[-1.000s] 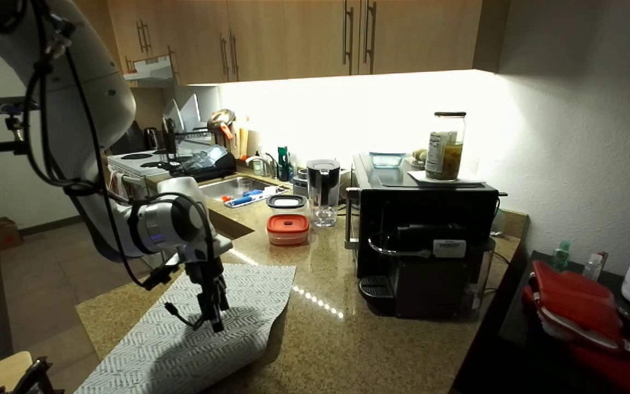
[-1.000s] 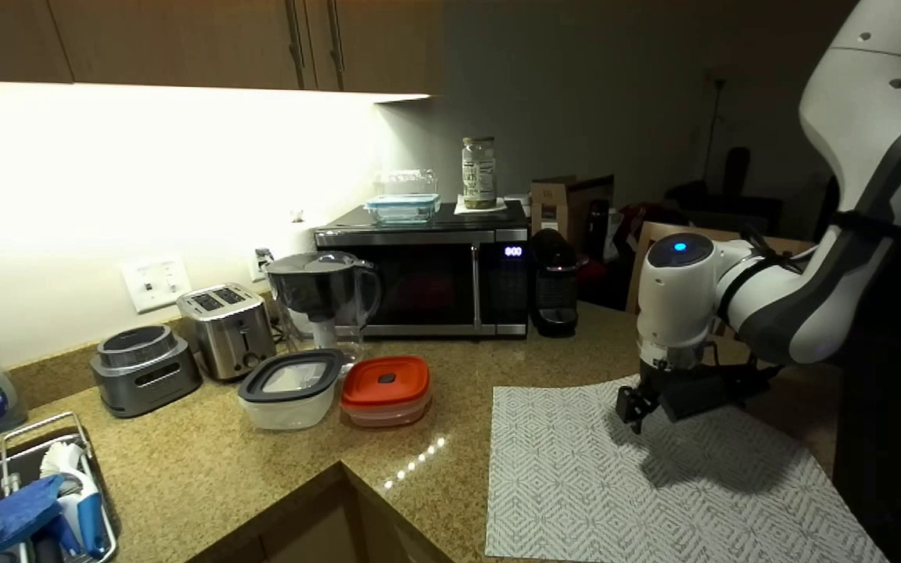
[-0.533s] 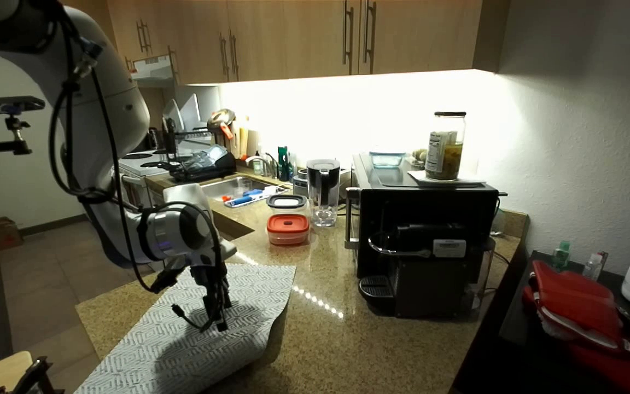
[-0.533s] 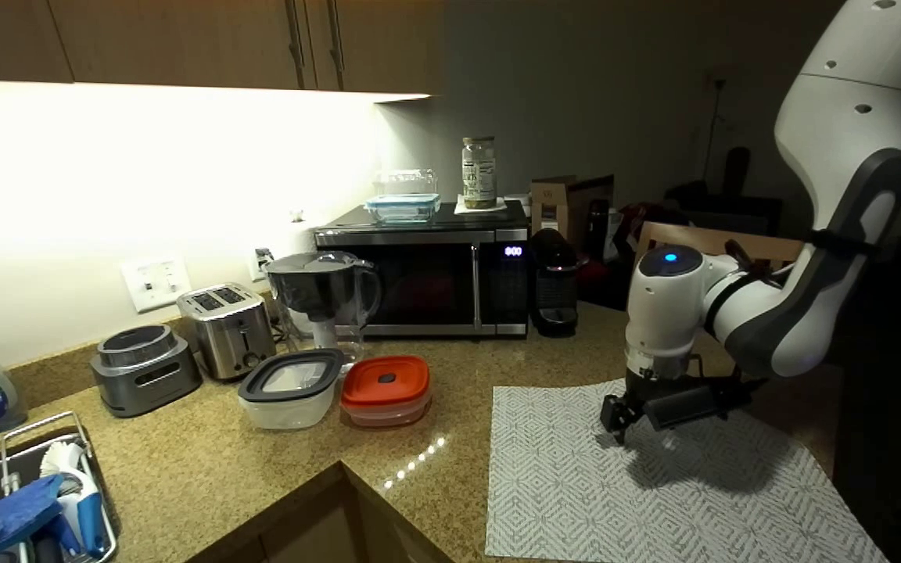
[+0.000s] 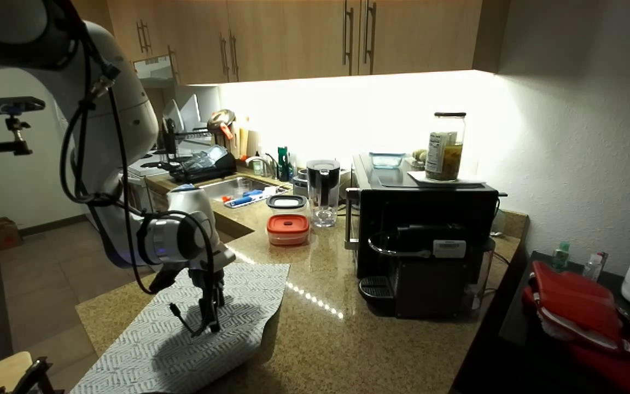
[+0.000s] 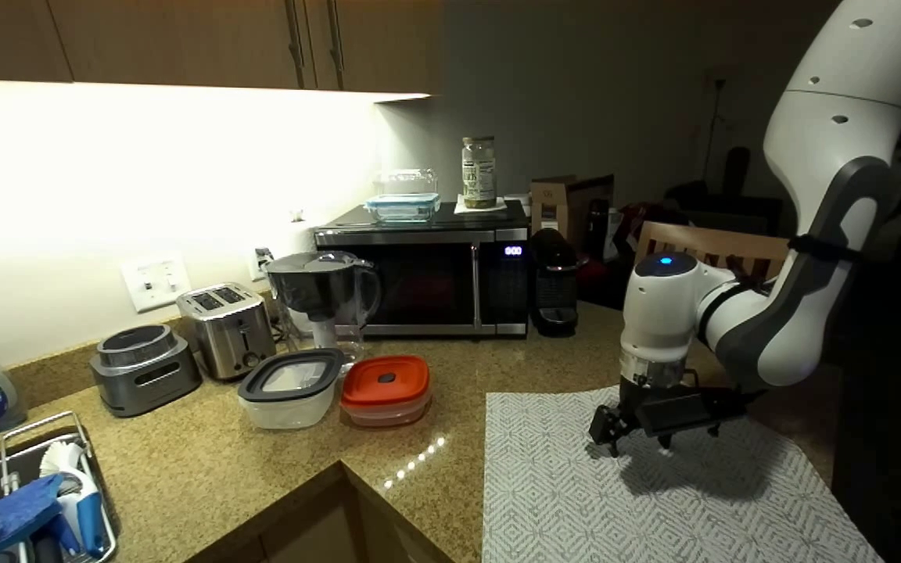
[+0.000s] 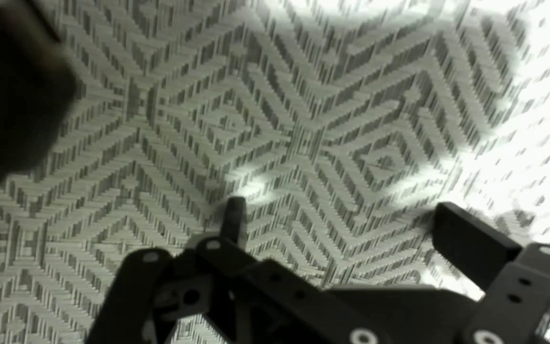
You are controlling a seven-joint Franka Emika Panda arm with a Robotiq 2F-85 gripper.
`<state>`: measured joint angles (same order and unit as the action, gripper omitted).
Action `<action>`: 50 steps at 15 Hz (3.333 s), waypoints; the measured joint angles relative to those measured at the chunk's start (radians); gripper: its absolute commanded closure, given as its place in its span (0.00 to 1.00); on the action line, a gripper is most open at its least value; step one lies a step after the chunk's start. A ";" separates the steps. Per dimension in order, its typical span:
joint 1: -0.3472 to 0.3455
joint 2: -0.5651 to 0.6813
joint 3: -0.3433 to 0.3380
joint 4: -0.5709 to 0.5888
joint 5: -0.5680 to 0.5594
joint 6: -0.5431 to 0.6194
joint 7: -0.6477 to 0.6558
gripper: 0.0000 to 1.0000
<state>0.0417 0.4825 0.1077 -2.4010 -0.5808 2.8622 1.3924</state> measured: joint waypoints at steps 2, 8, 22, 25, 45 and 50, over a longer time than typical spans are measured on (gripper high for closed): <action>-0.026 0.002 0.024 0.003 0.000 0.000 -0.018 0.00; -0.043 0.016 0.061 0.029 0.000 0.001 -0.056 0.00; 0.206 0.088 -0.030 0.175 0.289 -0.004 -0.302 0.00; 0.255 0.096 -0.065 0.192 0.338 -0.006 -0.340 0.00; 0.376 -0.113 -0.255 0.066 0.364 -0.196 -0.406 0.00; 0.313 -0.237 -0.253 -0.049 0.364 -0.289 -0.401 0.00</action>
<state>0.3547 0.2453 -0.1450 -2.4504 -0.2172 2.5734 0.9913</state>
